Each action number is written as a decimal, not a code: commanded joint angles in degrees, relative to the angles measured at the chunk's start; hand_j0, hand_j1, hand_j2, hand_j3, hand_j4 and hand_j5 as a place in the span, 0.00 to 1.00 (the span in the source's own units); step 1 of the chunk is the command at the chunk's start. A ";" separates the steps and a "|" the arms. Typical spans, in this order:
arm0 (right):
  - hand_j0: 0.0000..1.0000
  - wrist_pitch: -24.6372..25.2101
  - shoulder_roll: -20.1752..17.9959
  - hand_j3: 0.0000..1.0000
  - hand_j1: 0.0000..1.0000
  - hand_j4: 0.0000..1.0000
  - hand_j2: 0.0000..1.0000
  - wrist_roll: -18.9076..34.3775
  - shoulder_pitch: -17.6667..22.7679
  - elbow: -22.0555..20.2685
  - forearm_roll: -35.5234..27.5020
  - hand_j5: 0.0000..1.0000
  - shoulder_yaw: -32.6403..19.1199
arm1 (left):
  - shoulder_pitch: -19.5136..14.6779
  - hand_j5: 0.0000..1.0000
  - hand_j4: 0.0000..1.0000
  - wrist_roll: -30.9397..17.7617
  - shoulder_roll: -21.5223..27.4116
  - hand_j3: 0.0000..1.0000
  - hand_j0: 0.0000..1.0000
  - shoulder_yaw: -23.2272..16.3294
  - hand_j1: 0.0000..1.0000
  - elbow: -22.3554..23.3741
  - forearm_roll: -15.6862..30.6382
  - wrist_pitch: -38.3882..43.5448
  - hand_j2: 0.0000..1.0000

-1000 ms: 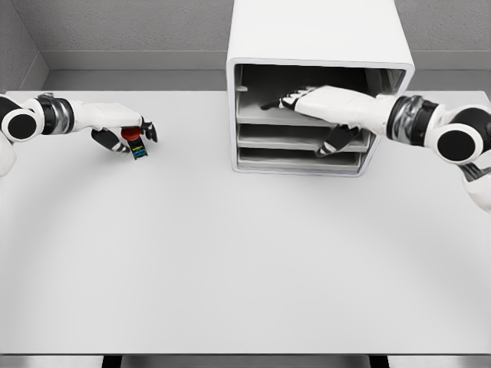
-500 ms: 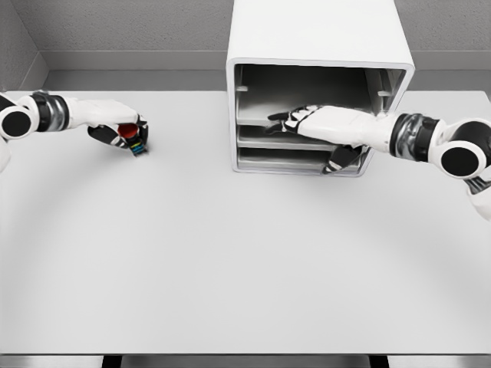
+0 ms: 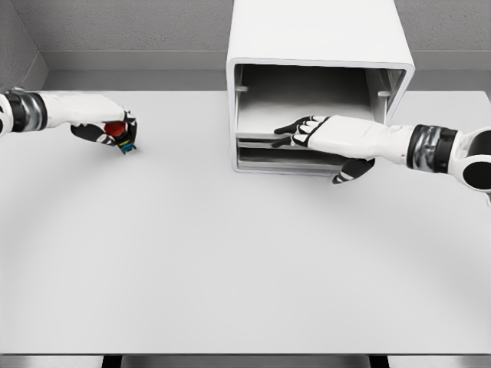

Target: Slide open multi-storey tabletop storage cabinets and put open load switch and slide close multi-storey tabletop storage cabinets

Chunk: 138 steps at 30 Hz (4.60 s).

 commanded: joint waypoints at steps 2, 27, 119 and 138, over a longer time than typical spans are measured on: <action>1.00 -0.67 -0.21 1.00 1.00 1.00 1.00 0.30 0.00 -0.28 -0.05 1.00 -0.18 | 0.44 0.44 0.44 0.04 2.70 0.44 0.44 0.12 0.44 -3.28 2.10 0.18 0.44; 1.00 -12.36 -5.22 1.00 1.00 1.00 1.00 0.30 5.54 -4.15 -0.05 1.00 -5.10 | 3.25 0.44 0.44 0.04 7.63 0.44 0.44 0.21 0.44 -10.67 5.17 0.18 0.44; 0.56 -16.87 -14.53 0.56 0.56 0.56 0.56 0.30 44.12 -4.68 -4.27 0.56 -32.17 | -7.73 0.59 0.59 0.04 -13.38 0.59 0.59 -1.46 0.59 -22.97 19.94 0.18 0.59; 0.56 -16.87 -14.53 0.56 0.56 0.56 0.56 0.30 37.53 -4.77 -4.27 0.56 -24.26 | -7.73 1.00 1.00 0.04 -13.73 1.00 1.00 -1.46 1.00 -24.55 21.69 0.18 1.00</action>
